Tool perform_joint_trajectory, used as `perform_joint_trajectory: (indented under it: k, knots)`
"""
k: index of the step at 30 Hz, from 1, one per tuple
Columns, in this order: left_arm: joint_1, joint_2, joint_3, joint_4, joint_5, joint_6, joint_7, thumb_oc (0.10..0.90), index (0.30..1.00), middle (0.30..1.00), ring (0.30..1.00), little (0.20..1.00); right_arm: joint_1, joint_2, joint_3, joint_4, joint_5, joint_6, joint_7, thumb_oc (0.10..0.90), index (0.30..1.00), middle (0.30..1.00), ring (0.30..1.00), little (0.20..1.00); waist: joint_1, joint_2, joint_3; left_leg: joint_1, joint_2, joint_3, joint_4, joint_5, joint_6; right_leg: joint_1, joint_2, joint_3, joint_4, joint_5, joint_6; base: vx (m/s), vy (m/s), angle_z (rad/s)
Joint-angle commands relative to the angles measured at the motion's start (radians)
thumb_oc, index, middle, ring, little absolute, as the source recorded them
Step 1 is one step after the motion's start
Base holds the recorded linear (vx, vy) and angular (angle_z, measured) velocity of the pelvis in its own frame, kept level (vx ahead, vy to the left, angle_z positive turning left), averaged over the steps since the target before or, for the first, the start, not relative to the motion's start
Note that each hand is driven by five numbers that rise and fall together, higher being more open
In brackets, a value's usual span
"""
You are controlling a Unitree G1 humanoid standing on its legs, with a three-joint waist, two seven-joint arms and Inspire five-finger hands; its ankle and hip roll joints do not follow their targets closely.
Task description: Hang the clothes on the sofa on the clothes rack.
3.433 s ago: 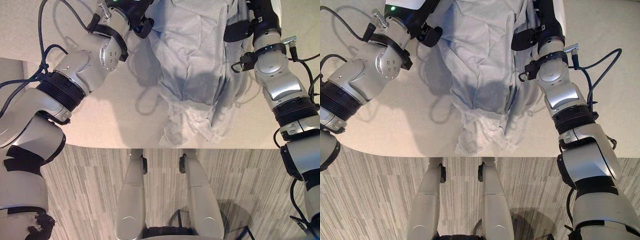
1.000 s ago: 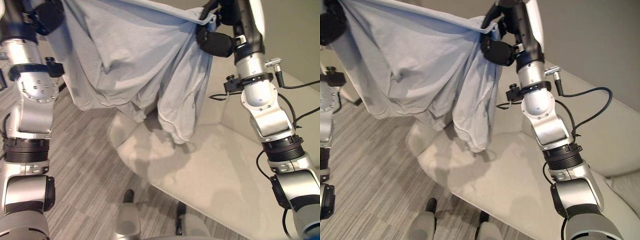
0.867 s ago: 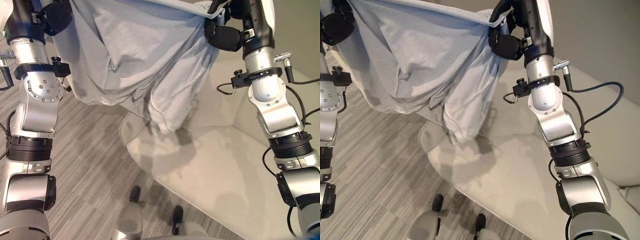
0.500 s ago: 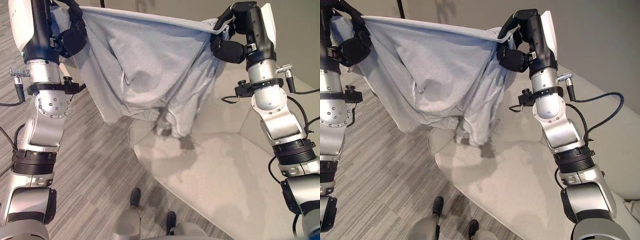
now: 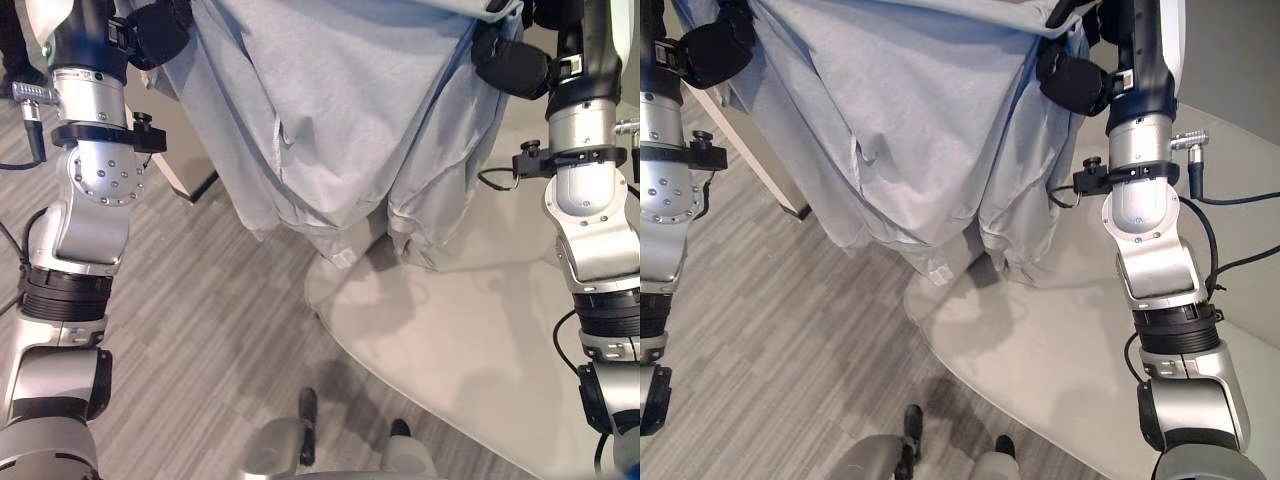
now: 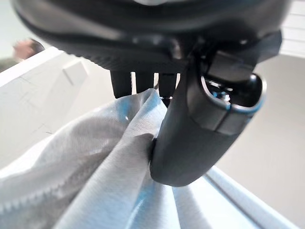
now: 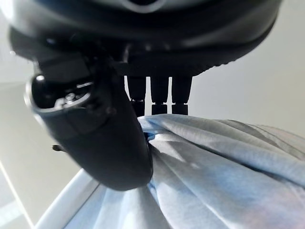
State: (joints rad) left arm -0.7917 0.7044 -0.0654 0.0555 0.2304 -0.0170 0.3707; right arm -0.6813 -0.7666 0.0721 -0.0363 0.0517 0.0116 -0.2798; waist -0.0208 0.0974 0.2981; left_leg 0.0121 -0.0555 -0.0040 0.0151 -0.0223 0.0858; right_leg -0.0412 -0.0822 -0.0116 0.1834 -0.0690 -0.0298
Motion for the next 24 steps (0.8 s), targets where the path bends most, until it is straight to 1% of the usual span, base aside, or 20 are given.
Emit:
perform_joint_trajectory:
  k: [1, 2, 3, 4, 5, 7, 8, 9, 11, 12, 13, 14, 16, 17, 19, 20, 21, 22, 23, 24]
  knots:
    - [0.037, 0.083, 0.12, -0.06, 0.0, -0.028, 0.063, 0.4, 0.3, 0.3, 0.3, 0.3, -0.101, -0.059, -0.031, 0.075, 0.035, -0.061, -0.062, 0.4, 0.3, 0.3, 0.3, 0.3, -0.002, -0.112, -0.119, 0.046, 0.024, -0.013, -0.102, -0.01, -0.102, -0.024, 0.095, -0.022, -0.201, 0.162, 0.042, 0.22, 0.134, 0.06]
    - [0.041, 0.083, 0.122, -0.062, 0.0, -0.028, 0.063, 0.4, 0.3, 0.3, 0.3, 0.3, -0.1, -0.058, -0.03, 0.074, 0.035, -0.06, -0.061, 0.4, 0.3, 0.3, 0.3, 0.3, -0.004, -0.111, -0.12, 0.047, 0.025, -0.014, -0.102, -0.013, -0.102, -0.023, 0.096, -0.023, -0.202, 0.162, 0.042, 0.42, 0.123, 0.11]
    - [0.062, 0.067, 0.146, -0.061, -0.005, -0.019, 0.073, 0.4, 0.3, 0.3, 0.3, 0.3, -0.078, -0.064, -0.035, 0.088, 0.031, -0.059, -0.056, 0.4, 0.3, 0.3, 0.3, 0.3, -0.026, -0.13, -0.126, 0.093, 0.006, -0.025, -0.102, 0.018, -0.085, -0.024, 0.152, 0.017, -0.271, 0.149, 0.029, 0.34, 0.069, 0.32]
    - [0.065, 0.066, 0.149, -0.063, -0.005, -0.019, 0.073, 0.4, 0.3, 0.3, 0.3, 0.3, -0.08, -0.064, -0.032, 0.089, 0.032, -0.06, -0.056, 0.4, 0.3, 0.3, 0.3, 0.3, -0.027, -0.129, -0.126, 0.093, 0.006, -0.025, -0.102, 0.018, -0.085, -0.023, 0.152, 0.017, -0.271, 0.149, 0.029, 0.52, 0.067, 0.94]
    - [0.071, 0.053, 0.16, -0.086, -0.003, -0.018, 0.064, 0.4, 0.3, 0.3, 0.3, 0.3, -0.108, -0.075, -0.013, 0.096, 0.035, -0.062, -0.057, 0.4, 0.3, 0.3, 0.3, 0.3, -0.013, -0.13, -0.135, 0.123, 0.017, -0.012, -0.089, 0.073, -0.094, -0.006, 0.142, 0.001, -0.271, 0.146, 0.032, 0.25, -0.017, 0.85]
    - [0.089, 0.037, 0.176, -0.11, -0.004, -0.017, 0.055, 0.4, 0.3, 0.3, 0.3, 0.3, -0.126, -0.07, -0.003, 0.103, 0.04, -0.063, -0.056, 0.4, 0.3, 0.3, 0.3, 0.3, -0.002, -0.144, -0.118, 0.096, 0.007, -0.004, 0.044, 0.067, -0.102, 0.031, 0.117, -0.007, -0.271, 0.15, 0.038, 0.27, -0.023, 0.49]
    - [0.104, 0.03, 0.185, -0.124, -0.01, -0.017, 0.053, 0.4, 0.3, 0.3, 0.3, 0.3, -0.124, -0.066, -0.007, 0.101, 0.044, -0.061, -0.054, 0.4, 0.3, 0.3, 0.3, 0.3, 0.008, -0.154, -0.111, 0.064, 0.02, 0.006, 0.101, 0.063, -0.108, 0.055, 0.092, -0.01, -0.271, 0.151, 0.039, 0.21, 0.003, 0.16]
    - [0.11, 0.028, 0.19, -0.128, -0.012, -0.013, 0.051, 0.4, 0.3, 0.3, 0.3, 0.3, -0.118, -0.066, -0.015, 0.098, 0.04, -0.059, -0.054, 0.4, 0.3, 0.3, 0.3, 0.3, 0.013, -0.159, -0.108, 0.037, 0.039, 0.012, 0.133, 0.05, -0.102, 0.066, 0.08, -0.008, -0.271, 0.147, 0.038, 0.2, 0.02, 0.01]
    - [0.11, 0.035, 0.191, -0.128, -0.011, -0.011, 0.052, 0.4, 0.3, 0.3, 0.3, 0.3, -0.106, -0.069, -0.028, 0.087, 0.03, -0.059, -0.054, 0.4, 0.3, 0.3, 0.3, 0.3, 0.024, -0.165, -0.12, 0.01, 0.092, 0.012, 0.094, 0.023, -0.076, 0.082, 0.062, 0.003, -0.271, 0.132, 0.035, 0.29, 0.097, 0.0]
    - [0.11, 0.047, 0.185, -0.125, -0.007, -0.006, 0.056, 0.4, 0.3, 0.3, 0.3, 0.3, -0.093, -0.074, -0.037, 0.084, 0.025, -0.058, -0.059, 0.4, 0.3, 0.3, 0.3, 0.3, 0.038, -0.178, -0.132, -0.016, 0.159, -0.005, -0.004, 0.029, -0.059, 0.085, 0.033, 0.03, -0.271, 0.124, 0.036, 0.52, 0.378, -0.38]
    - [0.106, 0.06, 0.182, -0.11, -0.005, -0.003, 0.062, 0.4, 0.3, 0.3, 0.3, 0.3, -0.071, -0.081, -0.06, 0.078, 0.019, -0.054, -0.07, 0.4, 0.3, 0.3, 0.3, 0.3, 0.05, -0.184, -0.143, -0.109, 0.241, -0.069, -0.102, 0.063, -0.066, 0.1, -0.006, 0.071, -0.271, 0.124, 0.028, 0.48, 0.441, -0.5]
    - [0.101, 0.061, 0.179, -0.105, -0.006, -0.003, 0.06, 0.4, 0.3, 0.3, 0.3, 0.3, -0.068, -0.084, -0.067, 0.081, 0.017, -0.053, -0.072, 0.4, 0.3, 0.3, 0.3, 0.3, 0.05, -0.178, -0.146, -0.139, 0.244, -0.079, -0.102, 0.057, -0.075, 0.117, -0.019, 0.079, -0.271, 0.117, 0.022, 0.38, 0.492, -0.54]
    - [0.064, 0.065, 0.154, -0.106, -0.005, -0.01, 0.048, 0.4, 0.3, 0.3, 0.3, 0.3, -0.072, -0.093, -0.071, 0.078, 0.01, -0.052, -0.069, 0.4, 0.3, 0.3, 0.3, 0.3, 0.044, -0.139, -0.177, -0.13, 0.234, -0.103, -0.102, 0.073, -0.11, 0.107, -0.049, 0.087, -0.271, 0.122, 0.008, 0.24, 0.469, -0.25]
    - [0.048, 0.063, 0.142, -0.113, -0.002, -0.017, 0.041, 0.4, 0.3, 0.3, 0.3, 0.3, -0.073, -0.089, -0.08, 0.071, 0.008, -0.049, -0.07, 0.4, 0.3, 0.3, 0.3, 0.3, 0.041, -0.127, -0.187, -0.124, 0.222, -0.098, -0.102, 0.074, -0.124, 0.1, -0.081, 0.084, -0.271, 0.127, 0.002, 0.25, 0.512, -0.58]
    - [0.041, 0.049, 0.132, -0.131, -0.001, -0.02, 0.03, 0.4, 0.3, 0.3, 0.3, 0.3, -0.068, -0.063, -0.109, 0.079, 0.035, -0.055, -0.078, 0.4, 0.3, 0.3, 0.3, 0.3, 0.044, -0.119, -0.205, -0.111, 0.185, -0.078, -0.102, 0.074, -0.129, 0.097, -0.139, 0.079, -0.271, 0.15, -0.012, 0.29, 0.516, -0.69]
    - [0.041, 0.05, 0.132, -0.132, -0.005, -0.023, 0.027, 0.4, 0.3, 0.3, 0.3, 0.3, -0.071, -0.042, -0.115, 0.087, 0.048, -0.057, -0.078, 0.4, 0.3, 0.3, 0.3, 0.3, 0.051, -0.112, -0.204, -0.096, 0.168, -0.058, -0.102, 0.066, -0.129, 0.097, -0.169, 0.058, -0.271, 0.158, -0.014, 0.48, 0.767, -0.92]
    - [0.072, 0.059, 0.151, -0.158, -0.001, -0.025, 0.026, 0.4, 0.3, 0.3, 0.3, 0.3, -0.026, 0.026, -0.137, 0.054, 0.053, -0.05, -0.065, 0.4, 0.3, 0.3, 0.3, 0.3, 0.063, -0.098, -0.177, -0.025, 0.127, 0.007, -0.102, 0.033, -0.135, 0.126, -0.194, -0.025, -0.239, 0.18, -0.006, 0.41, 0.68, -0.81]
    - [0.088, 0.05, 0.159, -0.171, 0.004, -0.03, 0.023, 0.4, 0.3, 0.3, 0.3, 0.3, 0.011, 0.036, -0.153, 0.03, 0.047, -0.052, -0.059, 0.4, 0.3, 0.3, 0.3, 0.3, 0.05, -0.094, -0.175, -0.013, 0.101, -0.002, -0.102, 0.028, -0.129, 0.111, -0.151, -0.002, -0.218, 0.189, 0.001, 0.33, 0.534, -0.94]
    - [0.093, 0.049, 0.159, -0.174, 0.004, -0.029, 0.022, 0.4, 0.3, 0.3, 0.3, 0.3, 0.019, 0.037, -0.156, 0.024, 0.046, -0.049, -0.058, 0.4, 0.3, 0.3, 0.3, 0.3, 0.051, -0.094, -0.175, -0.008, 0.102, -0.001, -0.102, 0.024, -0.13, 0.112, -0.15, -0.001, -0.211, 0.181, 0.001, 0.15, 0.237, -0.83]
    - [0.115, 0.04, 0.181, -0.176, 0.002, -0.032, 0.028, 0.4, 0.3, 0.3, 0.3, 0.3, 0.02, 0.036, -0.147, 0.022, 0.052, -0.054, -0.05, 0.4, 0.3, 0.3, 0.3, 0.3, 0.038, -0.095, -0.163, 0.01, 0.074, 0.001, -0.102, 0.006, -0.125, 0.084, -0.086, -0.018, -0.228, 0.175, 0.019, 0.12, 0.159, -0.75]
